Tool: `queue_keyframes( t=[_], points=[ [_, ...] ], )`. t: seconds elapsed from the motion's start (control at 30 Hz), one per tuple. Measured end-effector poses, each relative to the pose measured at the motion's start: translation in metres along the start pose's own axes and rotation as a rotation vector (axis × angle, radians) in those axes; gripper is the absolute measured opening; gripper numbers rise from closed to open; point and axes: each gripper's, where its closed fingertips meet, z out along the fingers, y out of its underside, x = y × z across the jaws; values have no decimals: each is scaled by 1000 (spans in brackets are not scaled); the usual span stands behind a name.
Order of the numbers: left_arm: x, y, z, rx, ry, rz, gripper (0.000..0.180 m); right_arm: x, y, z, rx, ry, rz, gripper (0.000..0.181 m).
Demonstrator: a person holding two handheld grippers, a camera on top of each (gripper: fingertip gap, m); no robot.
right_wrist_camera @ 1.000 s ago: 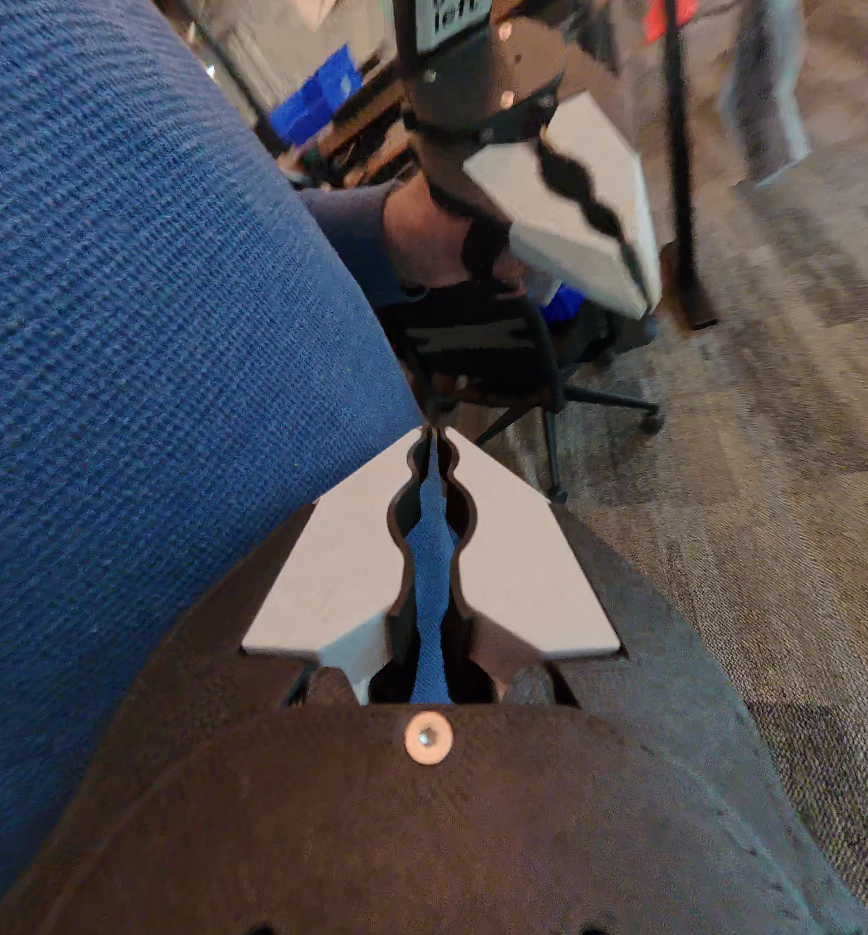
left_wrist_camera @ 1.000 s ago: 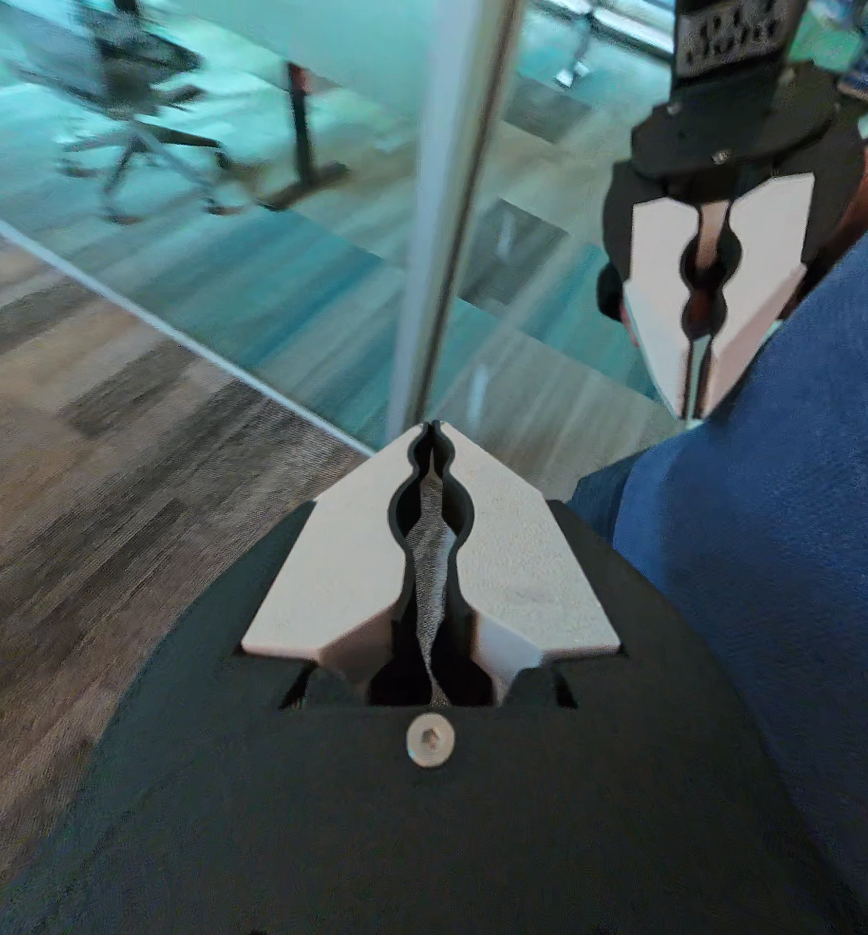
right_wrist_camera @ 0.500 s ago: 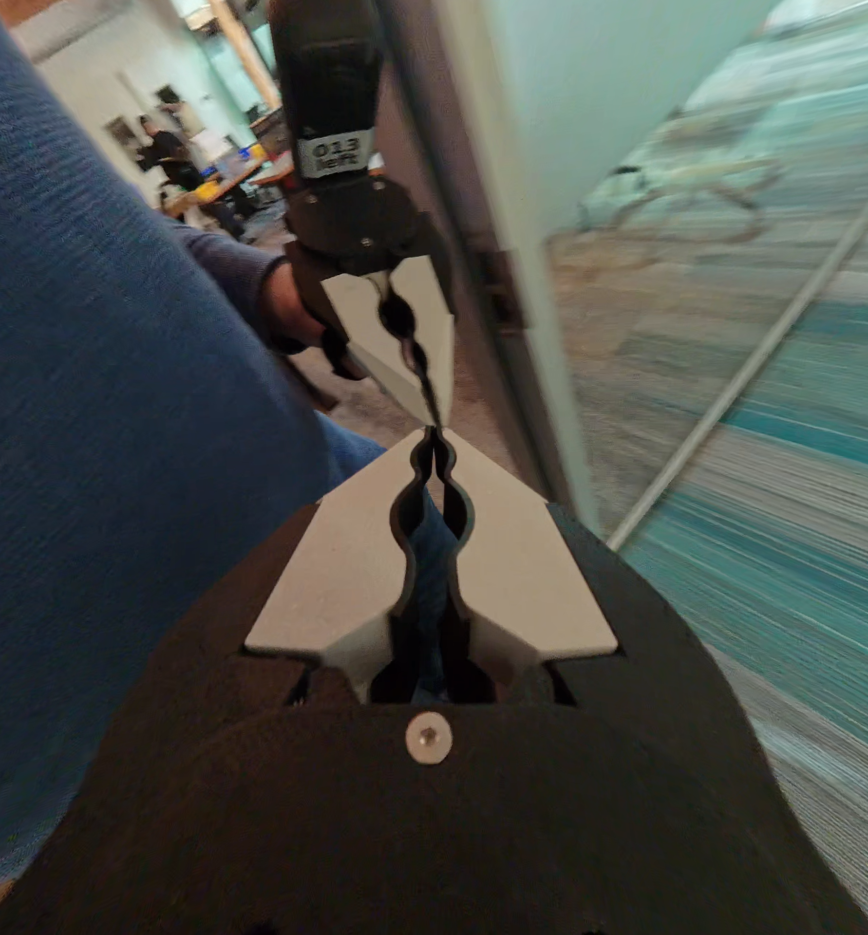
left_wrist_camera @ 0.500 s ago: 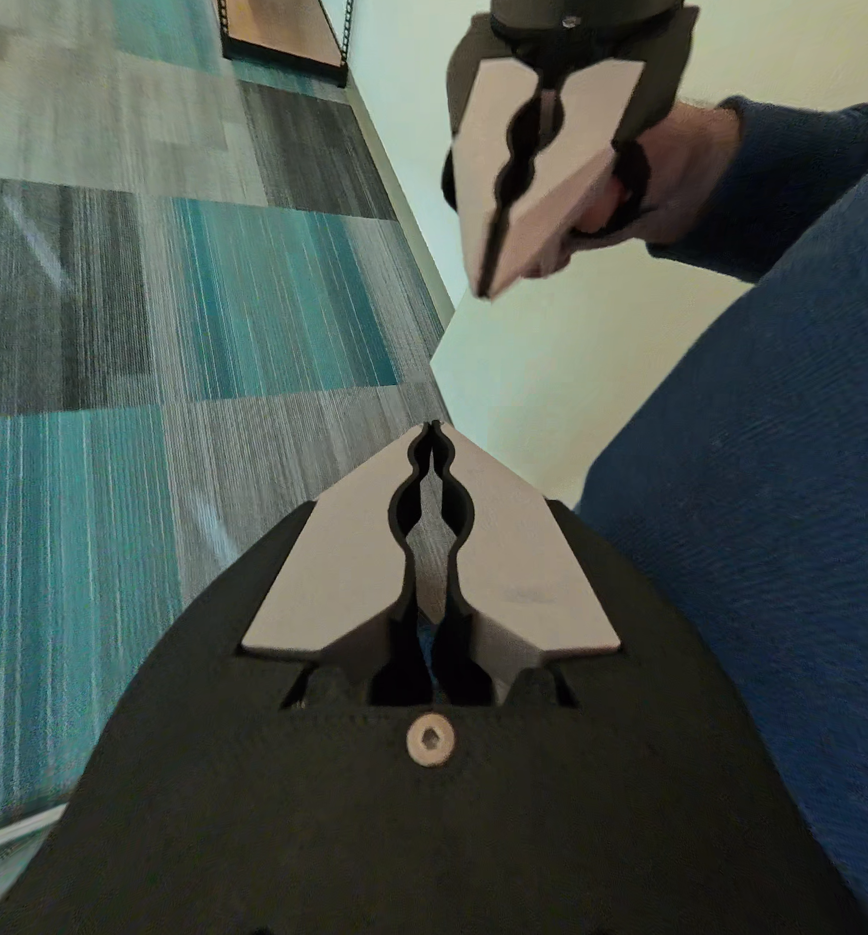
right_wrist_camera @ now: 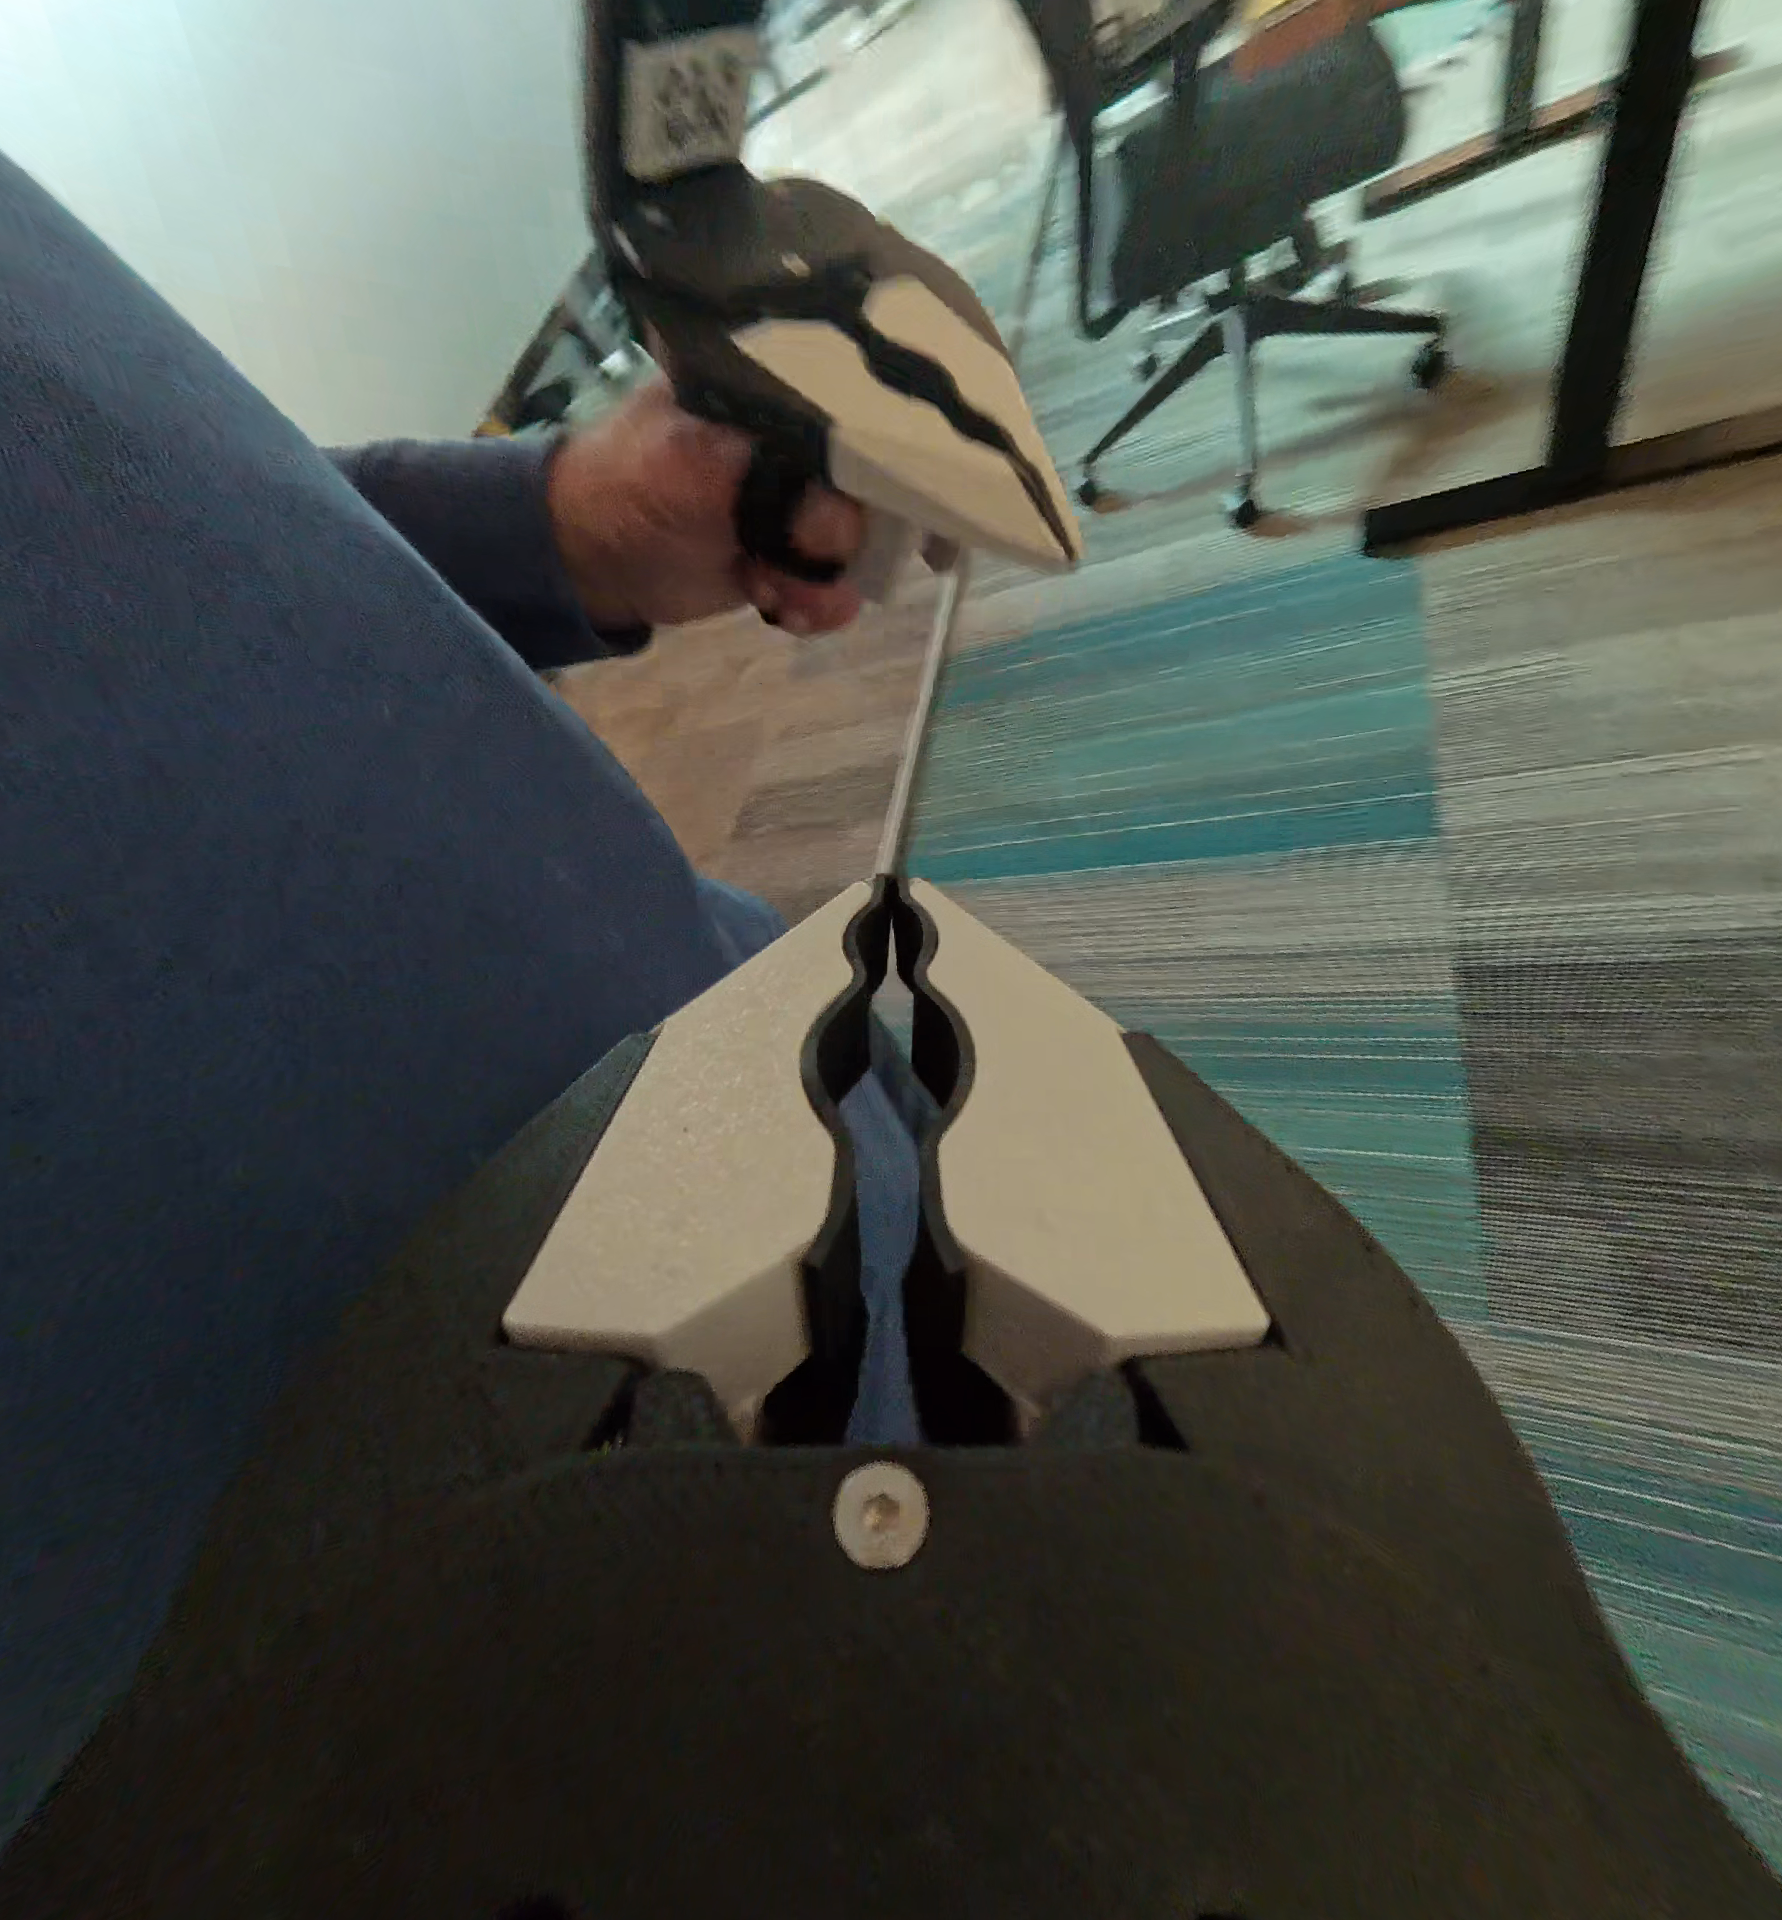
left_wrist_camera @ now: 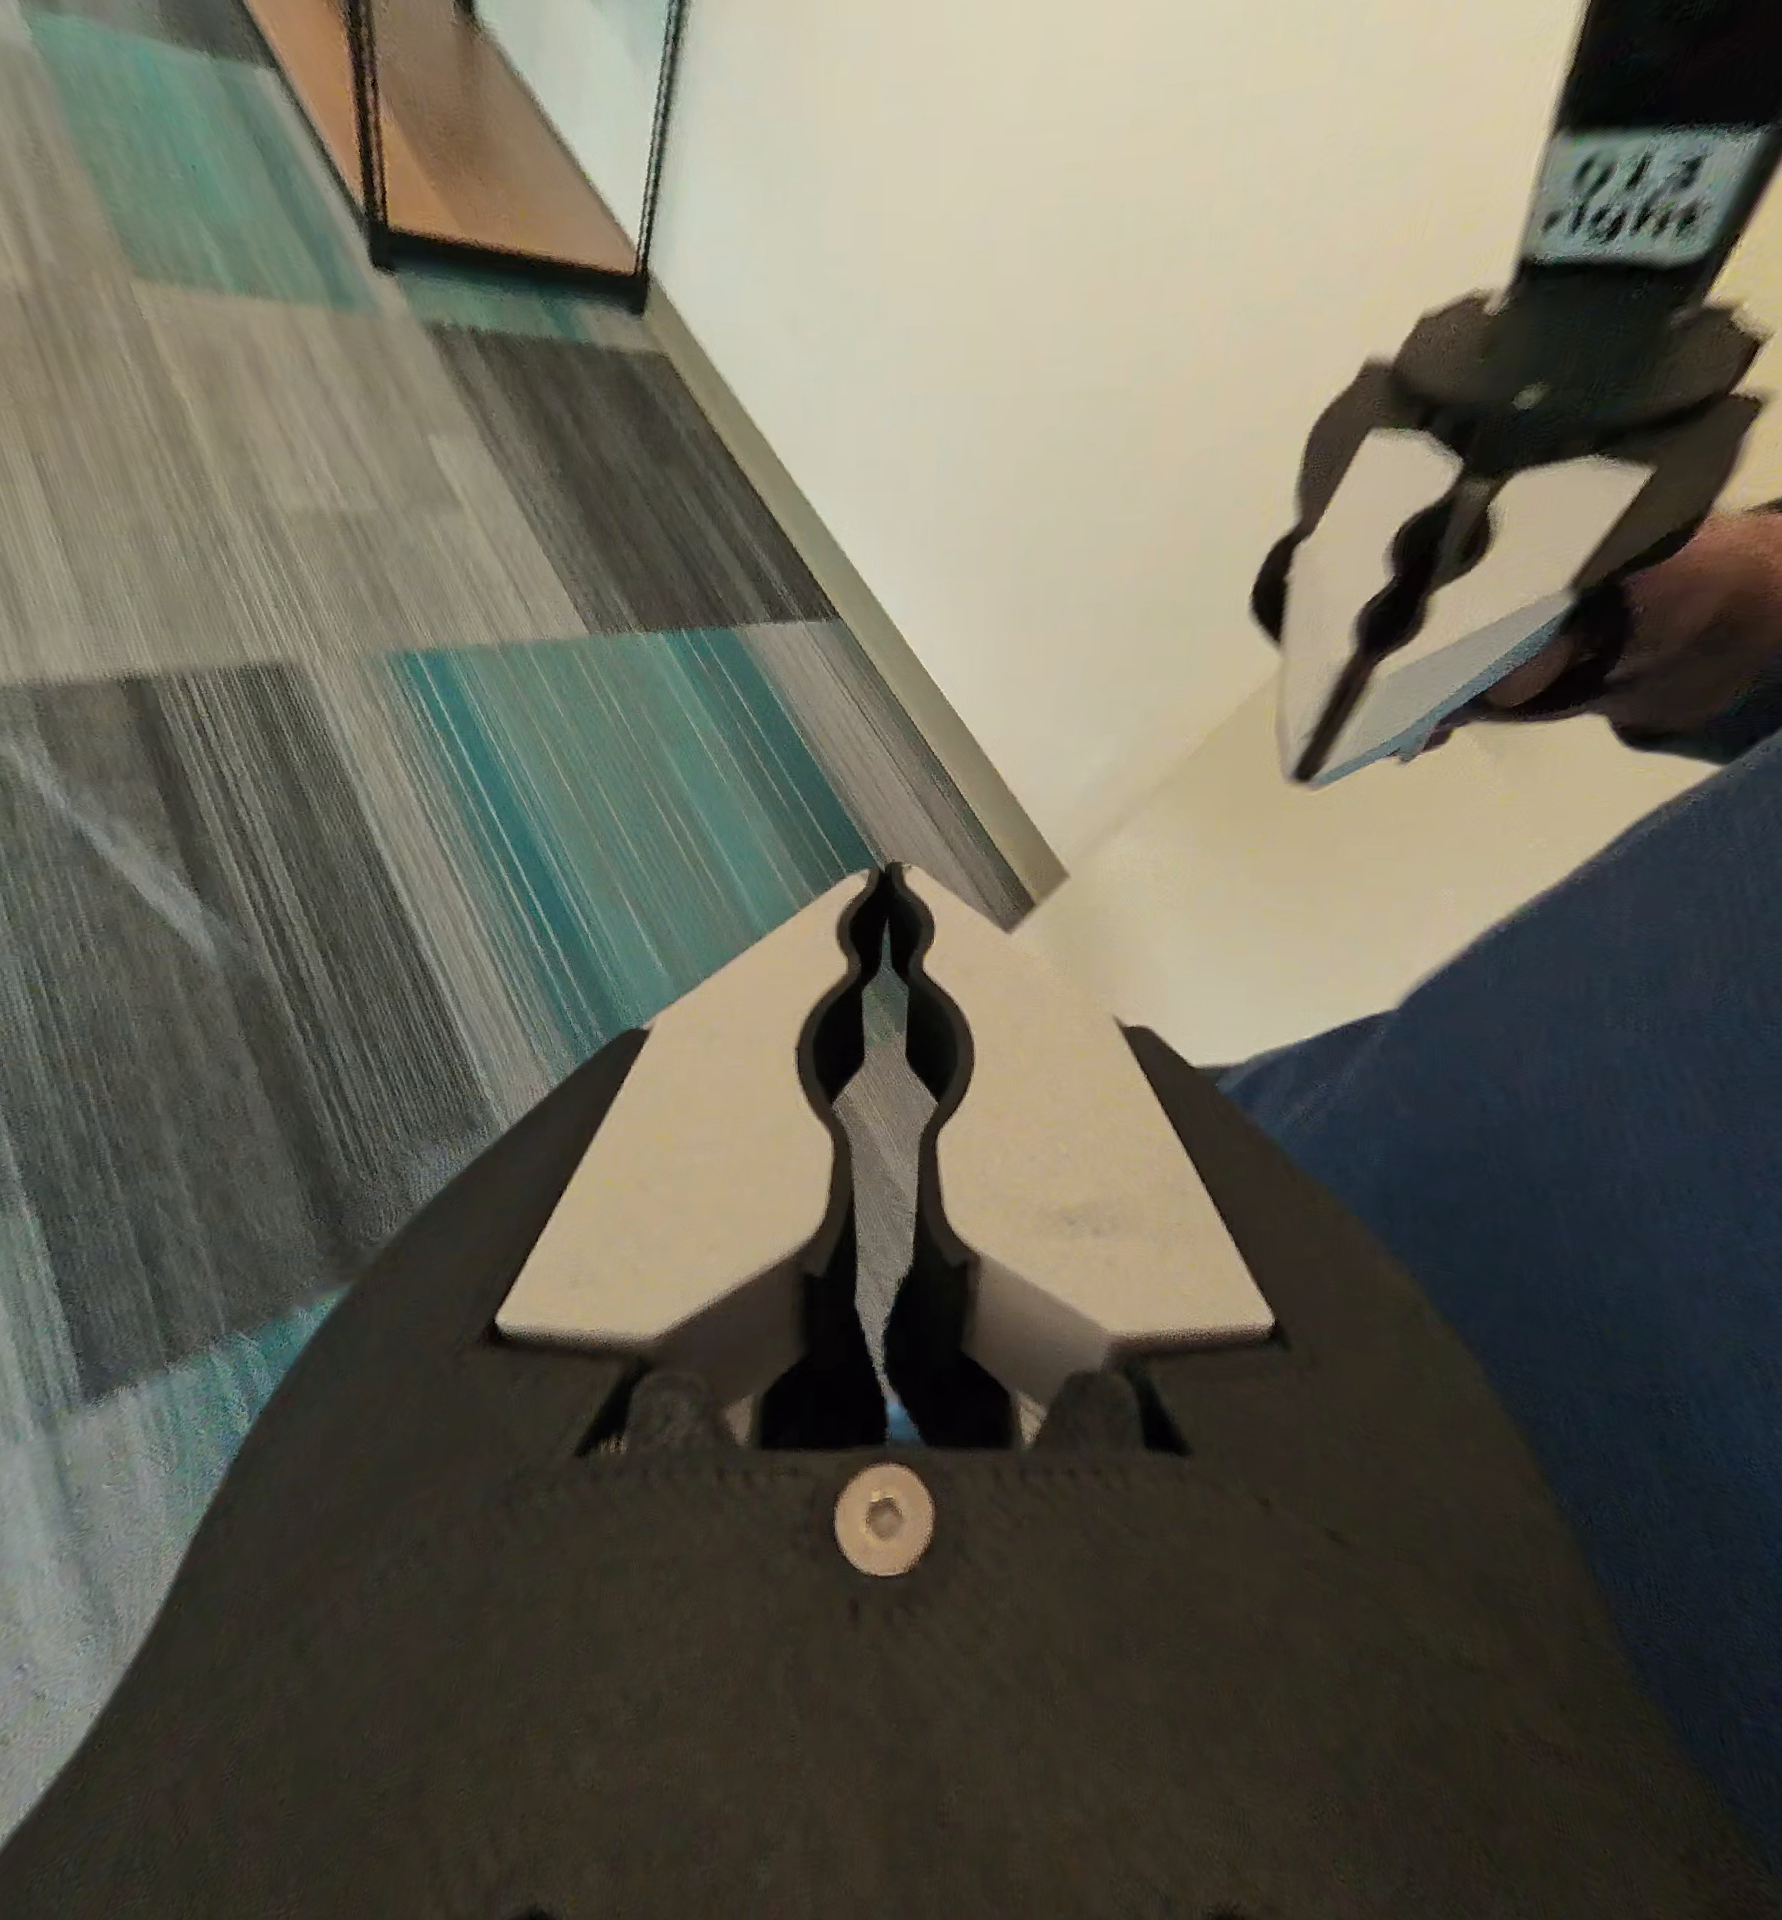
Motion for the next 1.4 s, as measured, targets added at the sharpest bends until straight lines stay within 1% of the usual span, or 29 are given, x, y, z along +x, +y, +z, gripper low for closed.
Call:
queue_keyframes(
  t=[0.07, 0.17, 0.27, 0.3, 0.37, 0.43, 0.5, 0.57, 0.63, 0.73, 0.8, 0.87, 0.93, 1.0, 1.03, 1.13, 1.23, 1.3, 1.37, 1.4],
  points=[
    [-58, -52, 15, -44, 0, 78, 0, 67, -32, -3, 46, 48, 76, 0],
    [-144, -106, 34, -104, 21, 128, 0, 175, -90, -1, 141, 116, 192, 0],
    [-254, -137, 57, -157, 8, 149, 0, 282, -145, 14, 153, 147, 200, 0],
    [-294, -146, 66, -159, -10, 137, 0, 320, -162, 22, 141, 148, 195, 1],
    [-386, -162, 78, -164, -62, 61, 0, 404, -205, 45, 105, 127, 174, 2],
    [-469, -191, 84, -136, -120, -15, 0, 485, -259, 74, 82, 79, 132, 2],
    [-554, -221, 82, -170, -162, -74, 0, 568, -328, 113, 61, 4, 115, 2],
    [-633, -271, 67, -162, -218, -53, 0, 635, -415, 155, 51, -79, 31, 0],
    [-715, -312, 42, -168, -311, -72, 0, 690, -505, 202, 10, -144, -83, 0],
    [-837, -372, 2, -53, -442, -145, 0, 750, -640, 275, 6, -281, -237, 1],
    [-919, -393, -21, -11, -520, -182, 0, 790, -709, 327, -7, -361, -336, 1],
    [-1009, -411, -36, 13, -556, -196, 0, 839, -762, 378, -31, -396, -401, 1],
    [-1098, -434, -45, 33, -557, -202, 0, 895, -809, 422, -31, -395, -372, 1],
    [-1197, -472, -50, 73, -518, -211, 0, 953, -853, 456, -12, -397, -277, 1],
    [-1244, -494, -53, 67, -499, -215, 0, 983, -875, 469, -4, -383, -223, 1],
    [-1369, -591, -75, 70, -497, -113, 0, 1081, -943, 497, -2, -321, -114, 1],
    [-1483, -682, -88, 83, -462, -54, 0, 1192, -1009, 519, -26, -186, -98, 1],
    [-1562, -712, -91, 36, -448, 0, 0, 1265, -1057, 537, 22, -133, -61, 0],
    [-1657, -722, -95, -55, -486, 39, 0, 1343, -1103, 567, 57, -116, -42, 0],
    [-1705, -723, -101, -84, -517, 30, 0, 1381, -1125, 588, 58, -128, -37, 0]
  ],
)
